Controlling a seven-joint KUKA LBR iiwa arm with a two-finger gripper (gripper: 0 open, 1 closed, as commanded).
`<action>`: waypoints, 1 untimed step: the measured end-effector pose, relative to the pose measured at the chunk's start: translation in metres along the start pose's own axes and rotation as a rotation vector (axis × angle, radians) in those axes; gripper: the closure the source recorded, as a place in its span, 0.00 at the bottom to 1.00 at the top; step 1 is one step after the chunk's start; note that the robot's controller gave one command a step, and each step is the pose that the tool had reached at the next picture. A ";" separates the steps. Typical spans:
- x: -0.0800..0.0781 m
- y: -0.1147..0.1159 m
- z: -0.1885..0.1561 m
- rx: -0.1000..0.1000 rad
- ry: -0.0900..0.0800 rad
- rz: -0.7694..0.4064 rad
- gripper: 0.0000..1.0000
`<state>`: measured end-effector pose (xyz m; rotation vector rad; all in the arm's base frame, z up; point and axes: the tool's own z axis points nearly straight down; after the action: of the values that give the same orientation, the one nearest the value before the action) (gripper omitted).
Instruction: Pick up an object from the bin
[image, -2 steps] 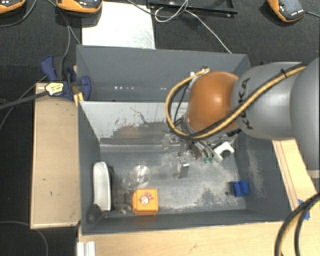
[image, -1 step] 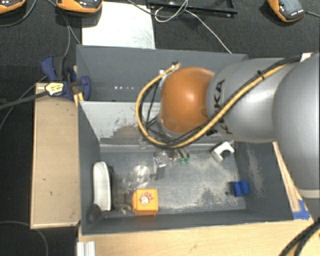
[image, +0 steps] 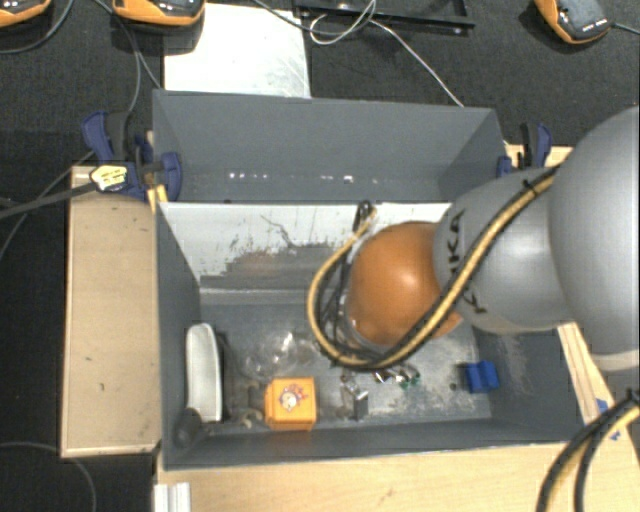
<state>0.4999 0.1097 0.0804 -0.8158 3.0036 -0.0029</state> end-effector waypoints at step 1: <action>-0.016 0.064 0.003 -0.004 -0.009 0.021 0.00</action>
Offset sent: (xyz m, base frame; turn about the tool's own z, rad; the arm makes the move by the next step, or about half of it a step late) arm 0.0514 0.1201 -0.0104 0.1526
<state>0.4817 0.1733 0.0776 -0.7821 3.0044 0.0075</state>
